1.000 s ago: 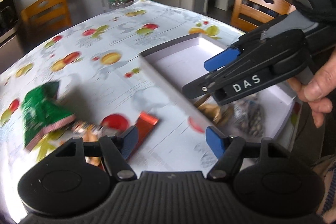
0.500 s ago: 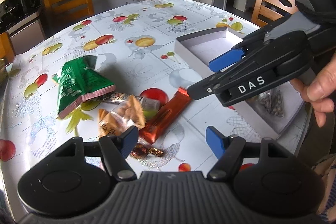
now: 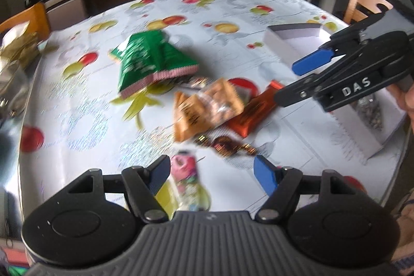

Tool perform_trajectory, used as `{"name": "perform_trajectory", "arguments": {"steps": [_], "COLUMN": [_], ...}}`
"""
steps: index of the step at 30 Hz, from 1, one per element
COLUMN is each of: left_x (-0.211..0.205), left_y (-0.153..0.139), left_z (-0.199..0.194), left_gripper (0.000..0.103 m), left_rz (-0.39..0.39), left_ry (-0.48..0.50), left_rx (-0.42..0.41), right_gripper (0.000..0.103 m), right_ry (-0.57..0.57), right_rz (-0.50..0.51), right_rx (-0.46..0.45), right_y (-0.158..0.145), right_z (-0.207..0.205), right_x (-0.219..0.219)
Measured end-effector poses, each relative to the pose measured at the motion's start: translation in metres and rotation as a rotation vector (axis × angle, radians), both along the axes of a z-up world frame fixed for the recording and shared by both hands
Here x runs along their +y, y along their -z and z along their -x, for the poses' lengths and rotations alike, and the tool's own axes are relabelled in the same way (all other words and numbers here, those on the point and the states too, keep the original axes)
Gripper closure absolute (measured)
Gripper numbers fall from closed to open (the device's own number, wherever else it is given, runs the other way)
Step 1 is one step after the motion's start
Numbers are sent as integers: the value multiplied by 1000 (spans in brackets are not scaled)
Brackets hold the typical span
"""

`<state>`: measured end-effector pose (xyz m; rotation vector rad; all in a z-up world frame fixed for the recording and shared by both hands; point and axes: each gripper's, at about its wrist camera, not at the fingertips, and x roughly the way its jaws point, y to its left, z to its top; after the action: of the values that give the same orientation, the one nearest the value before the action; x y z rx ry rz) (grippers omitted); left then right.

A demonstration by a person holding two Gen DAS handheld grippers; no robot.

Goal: Organize snacks
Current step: 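Move both tools back over the snack pile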

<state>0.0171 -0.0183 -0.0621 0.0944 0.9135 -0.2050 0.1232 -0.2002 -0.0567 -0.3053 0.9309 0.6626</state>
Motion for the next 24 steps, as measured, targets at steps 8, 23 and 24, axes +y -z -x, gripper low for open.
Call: {"name": "perform_trajectory", "arguments": {"steps": [8,23,24], "left_x": [14,14,14], "left_y": [9,28,28], "left_z": [2,-7,-7], "left_gripper": [32,32,32], "left_rz": [2,8,9], "left_ry": [-51,-55,-58], "left_rx": [23,79,81], "right_gripper": [41,41,41], "right_ry": [-66,-197,-202], "right_rz": [32,105,109], "right_rx": [4,18,24], "right_y": [8,25,27], "right_z": [-8,-18,-20], "right_x": [15,34,36]}}
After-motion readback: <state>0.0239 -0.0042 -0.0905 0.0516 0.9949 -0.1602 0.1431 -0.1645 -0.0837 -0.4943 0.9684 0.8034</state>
